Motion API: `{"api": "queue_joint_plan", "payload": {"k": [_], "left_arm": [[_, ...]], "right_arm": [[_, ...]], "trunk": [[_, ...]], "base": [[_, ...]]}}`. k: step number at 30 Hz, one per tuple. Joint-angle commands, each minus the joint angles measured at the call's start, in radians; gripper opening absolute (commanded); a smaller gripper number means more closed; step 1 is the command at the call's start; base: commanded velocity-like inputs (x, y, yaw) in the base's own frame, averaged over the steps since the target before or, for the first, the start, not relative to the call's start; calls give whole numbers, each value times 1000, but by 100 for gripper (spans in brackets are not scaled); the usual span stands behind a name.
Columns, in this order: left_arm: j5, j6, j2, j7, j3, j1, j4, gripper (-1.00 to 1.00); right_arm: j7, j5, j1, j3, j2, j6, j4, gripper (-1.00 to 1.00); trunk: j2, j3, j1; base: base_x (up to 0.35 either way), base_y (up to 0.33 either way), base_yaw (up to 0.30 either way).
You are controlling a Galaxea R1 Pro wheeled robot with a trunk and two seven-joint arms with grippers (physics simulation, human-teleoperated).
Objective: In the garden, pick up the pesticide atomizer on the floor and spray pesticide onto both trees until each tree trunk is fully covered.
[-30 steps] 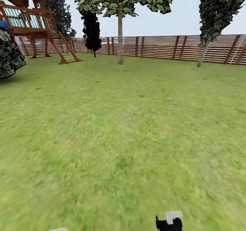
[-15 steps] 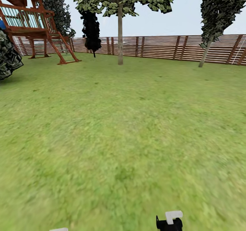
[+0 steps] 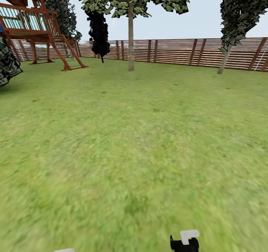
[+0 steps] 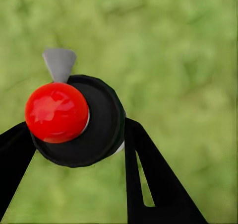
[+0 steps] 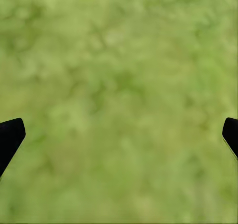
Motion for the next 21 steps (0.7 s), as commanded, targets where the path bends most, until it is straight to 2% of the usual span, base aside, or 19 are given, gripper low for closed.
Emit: {"api": "queue_joint_plan", "payload": {"k": [1, 15, 21], "left_arm": [[7, -3, 0, -5, 5, -1, 1, -100], [7, -3, 0, -4, 5, -1, 0, -100], [7, -3, 8, -4, 7, -1, 0, -100]], "right_arm": [[-5, 11, -1, -8, 0, -2, 1, 100], [-5, 11, -1, -8, 1, -2, 1, 100], [-5, 11, -1, -8, 0, -2, 1, 100]], "trunk": [[0, -1, 0], [0, -1, 0], [0, -1, 0]], "base": [[338, 0, 0], [338, 0, 0], [338, 0, 0]]}}
